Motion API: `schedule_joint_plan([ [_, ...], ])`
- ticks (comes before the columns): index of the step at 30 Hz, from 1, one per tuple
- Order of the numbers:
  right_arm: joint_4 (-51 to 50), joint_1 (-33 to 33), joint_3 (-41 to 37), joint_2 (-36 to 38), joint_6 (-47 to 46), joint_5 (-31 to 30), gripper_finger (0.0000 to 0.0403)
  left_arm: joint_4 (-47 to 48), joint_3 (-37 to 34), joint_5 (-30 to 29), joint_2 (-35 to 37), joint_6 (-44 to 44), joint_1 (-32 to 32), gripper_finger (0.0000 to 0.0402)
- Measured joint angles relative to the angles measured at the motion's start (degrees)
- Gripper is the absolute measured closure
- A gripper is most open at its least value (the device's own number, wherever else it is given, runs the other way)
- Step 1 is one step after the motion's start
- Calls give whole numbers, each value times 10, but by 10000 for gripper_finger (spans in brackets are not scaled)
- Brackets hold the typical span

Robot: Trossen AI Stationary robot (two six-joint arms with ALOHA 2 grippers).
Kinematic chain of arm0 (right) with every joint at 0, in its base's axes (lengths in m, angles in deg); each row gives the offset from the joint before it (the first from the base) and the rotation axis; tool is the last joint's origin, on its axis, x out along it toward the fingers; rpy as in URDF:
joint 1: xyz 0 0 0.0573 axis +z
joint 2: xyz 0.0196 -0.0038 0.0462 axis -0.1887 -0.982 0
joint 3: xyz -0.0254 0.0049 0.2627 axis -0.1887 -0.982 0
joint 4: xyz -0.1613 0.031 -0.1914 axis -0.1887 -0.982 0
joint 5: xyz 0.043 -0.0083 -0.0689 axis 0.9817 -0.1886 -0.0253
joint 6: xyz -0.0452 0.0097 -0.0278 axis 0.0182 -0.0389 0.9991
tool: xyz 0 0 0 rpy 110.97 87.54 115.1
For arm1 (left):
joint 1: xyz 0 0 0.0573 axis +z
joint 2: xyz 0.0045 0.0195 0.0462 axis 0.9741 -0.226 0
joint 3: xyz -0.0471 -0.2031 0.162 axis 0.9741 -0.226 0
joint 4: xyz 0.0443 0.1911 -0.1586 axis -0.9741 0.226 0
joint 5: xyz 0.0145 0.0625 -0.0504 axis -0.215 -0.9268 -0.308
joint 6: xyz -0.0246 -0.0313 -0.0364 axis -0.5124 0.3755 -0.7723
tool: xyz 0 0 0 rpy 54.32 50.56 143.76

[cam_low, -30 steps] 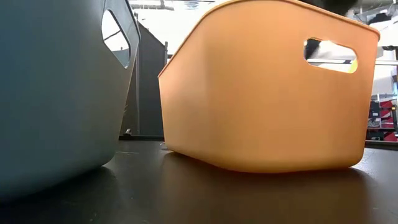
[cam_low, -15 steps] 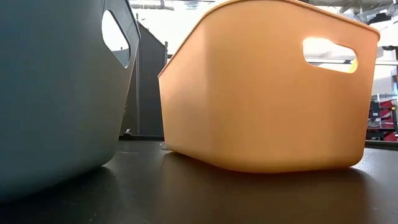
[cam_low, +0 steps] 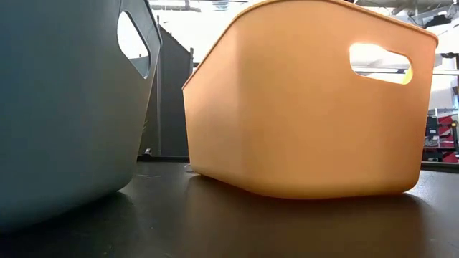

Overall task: Sort candy
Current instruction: Put the red candy into the blue bin

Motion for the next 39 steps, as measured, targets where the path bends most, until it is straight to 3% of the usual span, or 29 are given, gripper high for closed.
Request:
schedule_joint_plan([
  [8,0,13,0,0,-29,1,112,-26,-24,-22,-53,15,-39,150],
  [21,0,36,0,0,-47,1,112,-45,-32,-25,-110,41,-47,157],
  [26,0,35,0,0,-47,1,112,-39,-31,-24,-110,39,-47,217],
  [35,0,35,0,0,-47,1,112,-2,-26,-13,-110,45,-47,383],
  [39,0,35,0,0,-46,1,112,26,-2,-24,-110,50,-47,397],
])
